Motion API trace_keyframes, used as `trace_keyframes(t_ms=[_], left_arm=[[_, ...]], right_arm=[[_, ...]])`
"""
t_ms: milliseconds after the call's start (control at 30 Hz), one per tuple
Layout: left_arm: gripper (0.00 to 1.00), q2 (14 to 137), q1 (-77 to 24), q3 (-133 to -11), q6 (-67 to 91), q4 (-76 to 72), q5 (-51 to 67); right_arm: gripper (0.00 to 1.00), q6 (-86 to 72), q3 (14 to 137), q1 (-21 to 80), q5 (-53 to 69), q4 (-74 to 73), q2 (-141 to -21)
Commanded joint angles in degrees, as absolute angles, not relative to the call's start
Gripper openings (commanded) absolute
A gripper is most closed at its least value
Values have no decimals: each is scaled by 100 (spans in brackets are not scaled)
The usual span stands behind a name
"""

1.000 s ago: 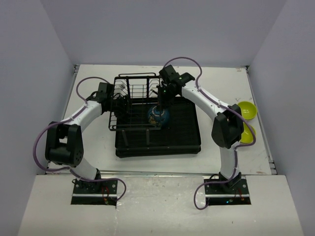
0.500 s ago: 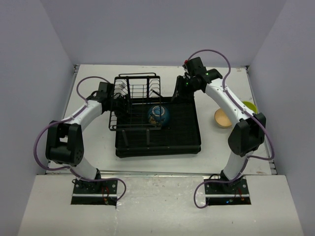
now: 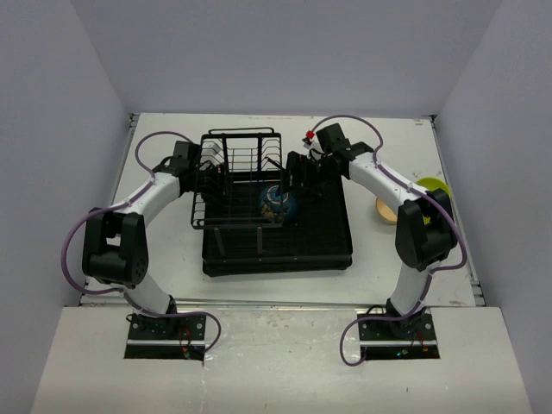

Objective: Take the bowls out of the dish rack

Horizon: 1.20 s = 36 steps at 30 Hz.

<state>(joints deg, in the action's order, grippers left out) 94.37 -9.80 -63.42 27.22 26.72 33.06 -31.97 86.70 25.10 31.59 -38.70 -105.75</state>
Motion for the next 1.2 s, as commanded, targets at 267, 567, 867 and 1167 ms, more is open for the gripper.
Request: trace_keyframes(t_ms=[267, 567, 867, 1167], left_arm=[[54, 9879, -1143, -6381, 2575, 3410, 3340], [54, 9879, -1143, -6346, 2566, 3437, 3331], [54, 9888, -1143, -6381, 2522, 3515, 3287], [54, 9949, -1151, -6381, 2470, 3533, 3287]], right_arm=[[99, -3832, 7559, 2435, 3991, -2180, -10257], [99, -3894, 7365, 2426, 3929, -1837, -10415], [99, -4034, 7365, 2400, 3832, -1688, -10582], [99, -4175, 7822, 2434, 4192, -1564, -11135]])
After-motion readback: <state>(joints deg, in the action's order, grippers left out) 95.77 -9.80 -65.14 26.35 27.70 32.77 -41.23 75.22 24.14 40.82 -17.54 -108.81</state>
